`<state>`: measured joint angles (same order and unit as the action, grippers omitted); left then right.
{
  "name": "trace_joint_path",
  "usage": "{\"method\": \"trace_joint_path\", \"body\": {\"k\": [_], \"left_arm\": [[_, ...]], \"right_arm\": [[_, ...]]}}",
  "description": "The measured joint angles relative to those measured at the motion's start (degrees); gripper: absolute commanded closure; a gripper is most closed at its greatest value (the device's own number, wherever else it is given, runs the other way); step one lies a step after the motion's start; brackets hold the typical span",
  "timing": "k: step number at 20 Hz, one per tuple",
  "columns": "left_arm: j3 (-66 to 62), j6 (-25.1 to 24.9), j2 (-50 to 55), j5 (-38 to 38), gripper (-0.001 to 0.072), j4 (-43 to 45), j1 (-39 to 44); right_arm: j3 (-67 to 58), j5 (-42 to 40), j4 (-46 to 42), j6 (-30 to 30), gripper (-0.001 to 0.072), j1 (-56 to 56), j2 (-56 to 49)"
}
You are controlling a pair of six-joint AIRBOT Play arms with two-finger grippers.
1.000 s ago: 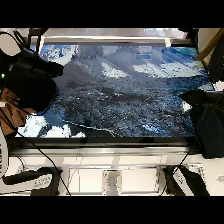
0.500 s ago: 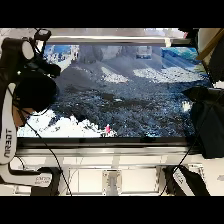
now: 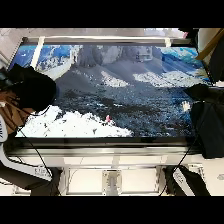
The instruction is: Fold the clothes and pants, and hang the long-sleeved shirts on hangers.
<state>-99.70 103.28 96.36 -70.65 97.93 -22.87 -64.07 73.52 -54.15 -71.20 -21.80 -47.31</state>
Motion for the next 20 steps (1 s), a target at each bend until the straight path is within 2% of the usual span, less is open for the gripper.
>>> {"method": "trace_joint_path", "body": {"k": [4, 5, 6, 7, 11, 15, 20], "left_arm": [[0.0, -1.77, 4.5, 1.7, -0.0005, -13.42, -6.21], [0.0, -2.91, 5.79, 2.16, 0.0028, -16.28, -6.8], [0.0, -4.02, 6.93, 2.91, 0.0451, -19.06, -7.06], [0.0, -5.7, 8.0, 3.43, 0.07, -22.25, -7.1], [0.0, -14.75, 8.92, 3.5, 0.0699, -32.89, -6.34], [0.0, -22.93, 3.58, -2.58, 0.0701, -38.75, -2.51], [0.0, -27.39, -6.34, -11.61, 0.07, -41.46, 13.16]], "right_arm": [[0.0, -1.9, -0.22, 0.0, 0.0694, 0.0, 0.0], [0.0, -2.4, -0.24, -0.02, 0.0694, 0.0, 0.0], [0.0, -2.47, -0.26, 0.0, 0.0694, 0.0, 0.0], [0.0, -2.6, -0.24, -0.02, 0.0695, 0.0, 0.0], [-0.02, -2.89, -0.17, -0.02, 0.0694, 0.0, 0.11], [-0.02, -3.06, -0.11, -0.02, 0.0694, 0.0, 0.11], [-0.02, -4.98, -0.09, -0.02, 0.0695, 0.0, 0.11]]}}
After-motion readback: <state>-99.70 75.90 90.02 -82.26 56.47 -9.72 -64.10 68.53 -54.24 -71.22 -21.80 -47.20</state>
